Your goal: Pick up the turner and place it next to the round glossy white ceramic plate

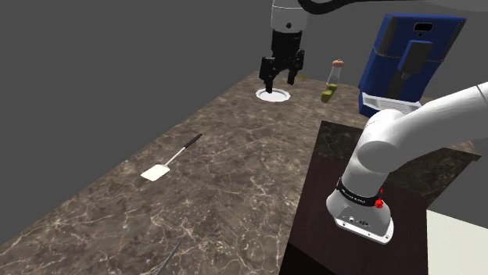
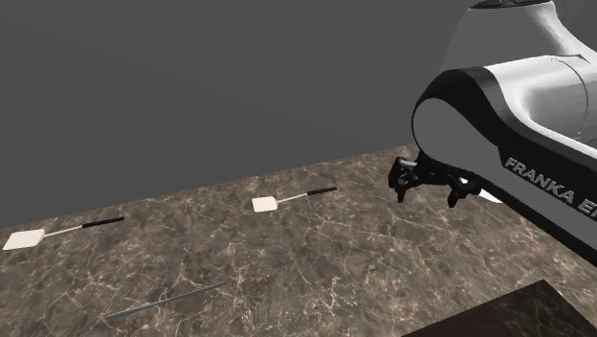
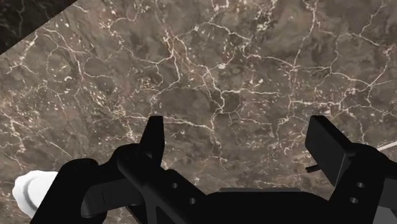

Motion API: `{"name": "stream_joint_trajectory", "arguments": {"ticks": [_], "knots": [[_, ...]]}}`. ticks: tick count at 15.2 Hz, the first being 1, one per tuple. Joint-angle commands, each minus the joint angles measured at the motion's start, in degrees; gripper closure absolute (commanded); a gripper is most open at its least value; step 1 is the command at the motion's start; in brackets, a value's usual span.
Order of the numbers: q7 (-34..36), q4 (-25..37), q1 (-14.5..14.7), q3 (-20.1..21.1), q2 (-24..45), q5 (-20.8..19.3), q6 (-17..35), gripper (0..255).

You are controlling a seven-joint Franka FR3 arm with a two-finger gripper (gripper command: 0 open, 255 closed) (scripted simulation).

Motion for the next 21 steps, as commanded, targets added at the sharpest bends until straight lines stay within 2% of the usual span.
{"name": "stream_joint_trajectory", "arguments": {"ticks": [1,7,12,17,21], "knots": [[5.8,-0.22,-0.68,3.05,2.0,1.86,2.27,0],[22.44,0.97,-3.17,12.38,9.94,5.86,9.34,0],[36.73,4.77,-6.58,20.2,19.42,6.17,15.25,0],[52.44,10.87,-10.7,27.69,31.44,2.02,20.34,0],[66.58,17.35,-12.78,32.17,43.13,-5.45,22.89,0]]}}
